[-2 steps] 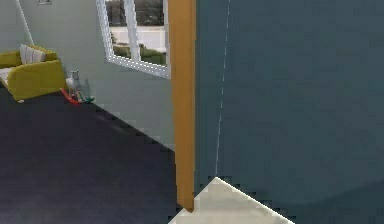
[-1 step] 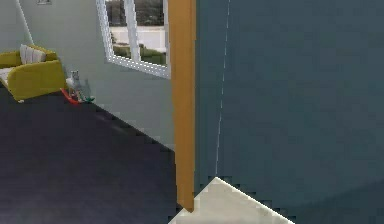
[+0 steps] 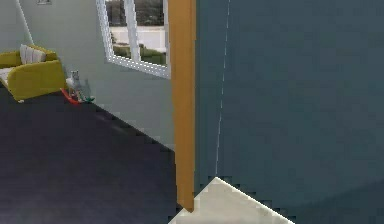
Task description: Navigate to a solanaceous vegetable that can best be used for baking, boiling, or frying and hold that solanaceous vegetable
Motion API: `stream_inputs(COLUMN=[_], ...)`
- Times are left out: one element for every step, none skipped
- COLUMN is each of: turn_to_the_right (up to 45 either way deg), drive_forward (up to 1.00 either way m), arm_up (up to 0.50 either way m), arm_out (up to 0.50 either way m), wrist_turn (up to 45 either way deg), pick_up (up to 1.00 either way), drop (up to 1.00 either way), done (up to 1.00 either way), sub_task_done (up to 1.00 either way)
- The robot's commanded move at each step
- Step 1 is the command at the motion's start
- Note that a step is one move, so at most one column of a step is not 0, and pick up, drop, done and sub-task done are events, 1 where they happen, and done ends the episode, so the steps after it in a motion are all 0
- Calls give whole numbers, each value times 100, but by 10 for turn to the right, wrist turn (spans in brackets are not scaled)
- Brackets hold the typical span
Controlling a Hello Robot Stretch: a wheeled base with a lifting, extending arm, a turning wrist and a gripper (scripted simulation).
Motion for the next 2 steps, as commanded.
stream_inputs(turn_to_the_right=[0, 0], drive_forward=[0, 0], arm_up=[10, 0], arm_out=[0, 0], wrist_turn=[0, 0], pick_up=[0, 0], drop=[0, 0], done=[0, 100], sub_task_done=[0, 0])
